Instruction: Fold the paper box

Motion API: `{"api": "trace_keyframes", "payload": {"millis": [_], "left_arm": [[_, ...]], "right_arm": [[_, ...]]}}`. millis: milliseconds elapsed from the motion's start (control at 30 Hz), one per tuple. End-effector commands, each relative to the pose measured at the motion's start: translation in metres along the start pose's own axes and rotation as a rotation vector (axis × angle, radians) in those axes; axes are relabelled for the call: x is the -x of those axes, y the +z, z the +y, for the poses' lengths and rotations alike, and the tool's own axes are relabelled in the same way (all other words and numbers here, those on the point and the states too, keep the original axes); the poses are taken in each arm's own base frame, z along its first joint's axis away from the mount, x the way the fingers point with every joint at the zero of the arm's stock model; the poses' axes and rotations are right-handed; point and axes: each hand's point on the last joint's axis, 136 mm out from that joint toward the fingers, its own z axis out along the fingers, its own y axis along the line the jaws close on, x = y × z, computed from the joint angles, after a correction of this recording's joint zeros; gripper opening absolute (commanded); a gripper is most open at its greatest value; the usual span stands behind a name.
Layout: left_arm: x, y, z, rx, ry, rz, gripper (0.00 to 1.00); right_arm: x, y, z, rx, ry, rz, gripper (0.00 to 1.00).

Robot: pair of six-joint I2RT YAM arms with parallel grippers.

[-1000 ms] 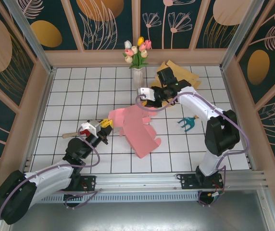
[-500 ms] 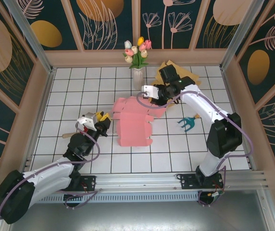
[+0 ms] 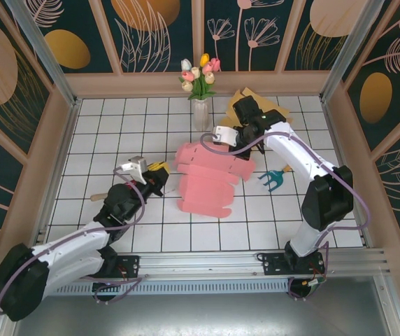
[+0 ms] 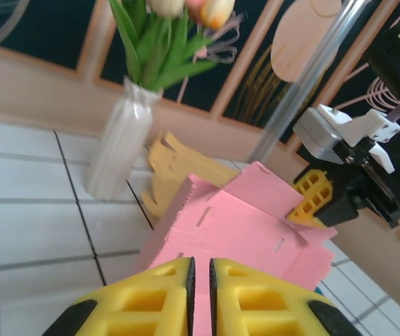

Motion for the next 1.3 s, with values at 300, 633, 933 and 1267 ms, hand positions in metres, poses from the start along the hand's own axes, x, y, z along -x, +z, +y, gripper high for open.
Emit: {"api": "trace_keyframes", "payload": {"millis": [300, 633, 933, 1267], "left_arm": [[-0.031, 0.049, -0.025, -0.116, -0.237, 0.176, 0.02], [-0.050, 0.070, -0.023, -0.101, -0.283, 0.225, 0.00], [-0.073, 0.096, 0.023, 0.143, -0.229, 0.269, 0.00], [-0.059, 0.095, 0.048, 0.307, -0.166, 0.217, 0.00]], "right_arm": [[-0.017, 0.012, 0.019, 0.018, -0.038, 0.041, 0.00], [-0.019, 0.019, 0.009, -0.037, -0.073, 0.040, 0.00], [-0.020, 0.021, 0.015, -0.047, -0.091, 0.017, 0.00], [-0.029, 0.015, 0.011, -0.127, -0.125, -0.018, 0.00]]}}
